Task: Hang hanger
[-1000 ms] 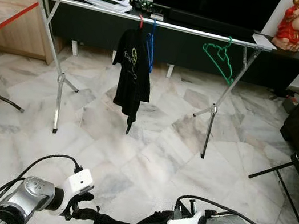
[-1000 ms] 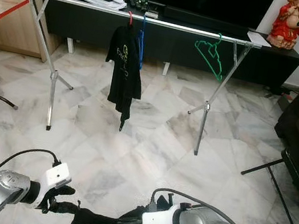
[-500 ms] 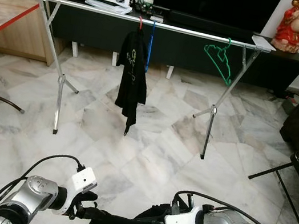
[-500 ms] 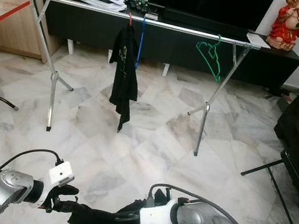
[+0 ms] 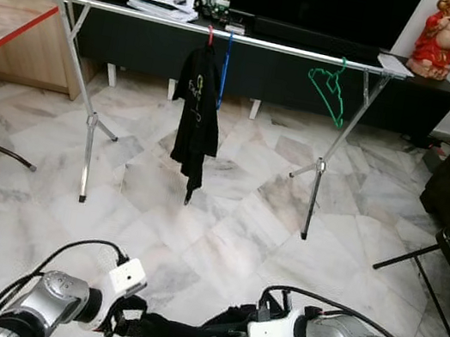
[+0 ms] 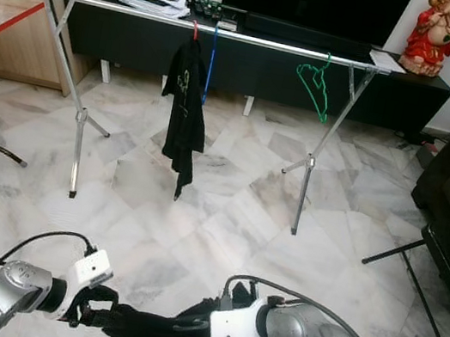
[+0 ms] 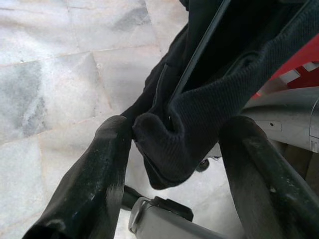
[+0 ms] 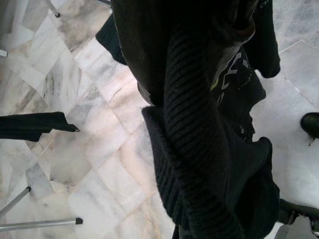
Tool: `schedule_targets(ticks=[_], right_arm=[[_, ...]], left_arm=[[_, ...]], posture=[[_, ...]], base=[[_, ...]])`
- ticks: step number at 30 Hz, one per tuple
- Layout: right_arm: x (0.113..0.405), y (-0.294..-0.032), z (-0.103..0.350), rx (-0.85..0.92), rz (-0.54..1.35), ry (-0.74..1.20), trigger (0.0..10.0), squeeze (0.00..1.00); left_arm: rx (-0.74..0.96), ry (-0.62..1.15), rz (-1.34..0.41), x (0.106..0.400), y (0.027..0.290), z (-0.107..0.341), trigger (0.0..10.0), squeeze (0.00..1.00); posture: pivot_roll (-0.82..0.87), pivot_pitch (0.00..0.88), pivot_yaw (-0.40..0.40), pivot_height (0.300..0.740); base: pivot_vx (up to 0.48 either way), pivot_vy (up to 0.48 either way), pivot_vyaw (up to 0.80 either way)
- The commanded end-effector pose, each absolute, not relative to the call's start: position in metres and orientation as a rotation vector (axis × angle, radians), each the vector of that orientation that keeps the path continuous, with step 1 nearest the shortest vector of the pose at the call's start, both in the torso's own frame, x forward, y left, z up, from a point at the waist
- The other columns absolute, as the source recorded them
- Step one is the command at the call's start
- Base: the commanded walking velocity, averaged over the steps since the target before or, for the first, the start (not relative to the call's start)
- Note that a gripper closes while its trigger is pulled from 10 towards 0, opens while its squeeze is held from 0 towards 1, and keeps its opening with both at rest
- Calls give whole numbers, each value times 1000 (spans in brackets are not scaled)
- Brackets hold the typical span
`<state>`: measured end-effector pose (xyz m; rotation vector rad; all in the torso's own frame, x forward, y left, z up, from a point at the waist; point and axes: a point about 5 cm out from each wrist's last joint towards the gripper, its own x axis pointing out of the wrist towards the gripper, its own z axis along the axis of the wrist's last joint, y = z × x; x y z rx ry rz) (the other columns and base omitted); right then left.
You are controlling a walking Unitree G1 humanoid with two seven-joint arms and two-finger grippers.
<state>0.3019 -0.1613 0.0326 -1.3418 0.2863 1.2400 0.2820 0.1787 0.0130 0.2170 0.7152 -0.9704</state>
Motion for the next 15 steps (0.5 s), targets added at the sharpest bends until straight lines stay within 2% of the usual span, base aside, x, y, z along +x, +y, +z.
schedule_targets(ticks=[1,2,3,5,6,15], right_arm=[[307,-160,39,-1353,1226,258,10000,0],[307,-160,39,-1352,1226,258,10000,0],[307,-160,39,-1351,1224,258,10000,0],[307,-160,39,-1350,1224,258,10000,0],[307,-161,39,-1350,1223,259,10000,0],[307,-163,39,-1348,1214,264,10000,0]], left_arm=[[223,741,-973,279,177,9,10000,0],[221,741,-970,279,177,9,10000,0],[216,738,-960,280,177,9,6392,0],[213,736,-952,280,177,9,6392,0],[210,734,-951,280,177,9,0,0],[197,733,-949,280,176,8,0,0]], posture=[[-45,13,-63,740],[-45,13,-63,740],[-45,13,-63,740],[-45,13,-63,740],[-47,18,-64,740],[-47,24,-65,740]], base=[[0,0,0],[0,0,0],[0,0,0],[0,0,0],[0,0,0],[0,0,0]])
